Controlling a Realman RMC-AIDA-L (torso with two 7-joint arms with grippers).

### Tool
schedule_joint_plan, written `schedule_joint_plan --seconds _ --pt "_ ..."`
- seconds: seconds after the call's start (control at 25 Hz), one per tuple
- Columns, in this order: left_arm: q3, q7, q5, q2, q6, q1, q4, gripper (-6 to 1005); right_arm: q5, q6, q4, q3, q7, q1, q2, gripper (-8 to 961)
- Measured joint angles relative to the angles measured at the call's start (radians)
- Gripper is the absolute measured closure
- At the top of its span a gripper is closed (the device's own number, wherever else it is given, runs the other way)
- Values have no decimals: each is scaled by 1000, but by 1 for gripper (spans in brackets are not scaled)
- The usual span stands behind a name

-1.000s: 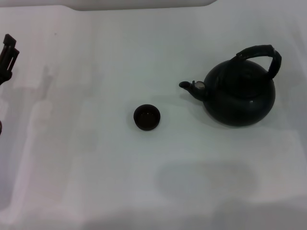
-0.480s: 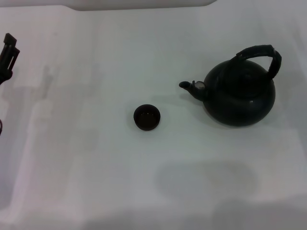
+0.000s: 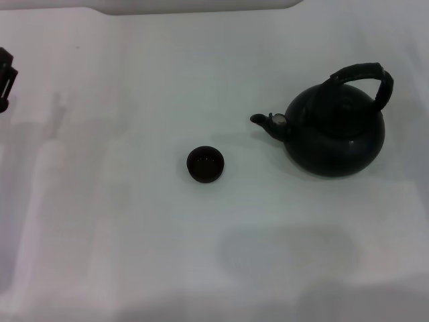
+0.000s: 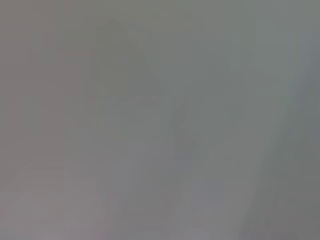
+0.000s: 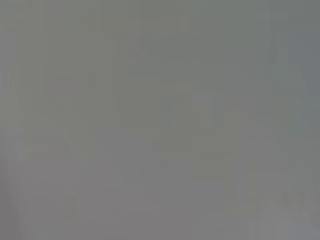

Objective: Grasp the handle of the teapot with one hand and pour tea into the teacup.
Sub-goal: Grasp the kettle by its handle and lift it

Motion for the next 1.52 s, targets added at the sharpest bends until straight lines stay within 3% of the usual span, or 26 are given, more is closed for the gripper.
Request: schedule_joint_plan --seconds 0.32,0.52,0.76,1.0,1.24,1.52 --pt "0 0 -8 -1 -5 3 12 151 -23 2 -129 -73 149 -81 -6 217" --pt "0 0 -21 -1 -4 2 13 151 -78 3 -264 -98 314 -178 -9 218" --pt "0 0 -49 1 0 -9 13 151 -297 -3 -481 -102 542 -273 -8 219" --pt "0 0 -96 2 2 -10 16 152 -640 0 -799 -105 896 -333 0 220" --pt "0 0 -109 2 3 -10 16 152 -743 74 -939 -156 1012 -351 0 221" --pt "0 0 -109 2 4 -12 16 152 -995 74 -1090 -237 1297 -351 2 222"
